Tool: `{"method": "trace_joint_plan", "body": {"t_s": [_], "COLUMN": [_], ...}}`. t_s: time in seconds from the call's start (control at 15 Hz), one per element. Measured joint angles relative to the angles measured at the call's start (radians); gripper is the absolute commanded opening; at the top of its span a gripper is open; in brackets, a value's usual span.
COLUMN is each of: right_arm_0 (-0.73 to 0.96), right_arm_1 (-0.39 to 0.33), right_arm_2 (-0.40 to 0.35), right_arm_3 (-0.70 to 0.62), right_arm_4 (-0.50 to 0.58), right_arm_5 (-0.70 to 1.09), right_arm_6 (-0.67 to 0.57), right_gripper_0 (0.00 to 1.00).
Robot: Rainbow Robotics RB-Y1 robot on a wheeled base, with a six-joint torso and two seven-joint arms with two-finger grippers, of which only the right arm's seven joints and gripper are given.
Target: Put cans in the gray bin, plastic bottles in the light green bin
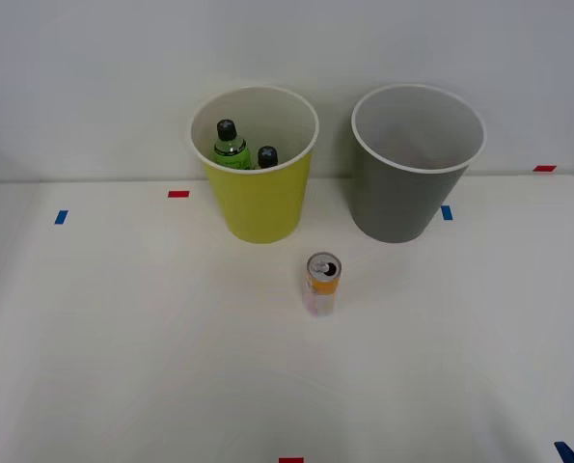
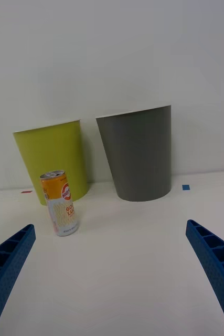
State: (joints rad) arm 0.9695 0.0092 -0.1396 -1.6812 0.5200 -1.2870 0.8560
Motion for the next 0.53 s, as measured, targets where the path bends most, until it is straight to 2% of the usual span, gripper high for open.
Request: {"method": "trace_joint_plan", "body": {"t_s": [0.53], "right_arm_0": [0.000], "right_arm_1": [0.000], "right_arm_2": [0.000], "right_arm_3": [0.000], "right_arm_4": [0.000], "right_arm_5": [0.000], "right_arm_6": [0.000], "right_gripper_0": [1.00]}}
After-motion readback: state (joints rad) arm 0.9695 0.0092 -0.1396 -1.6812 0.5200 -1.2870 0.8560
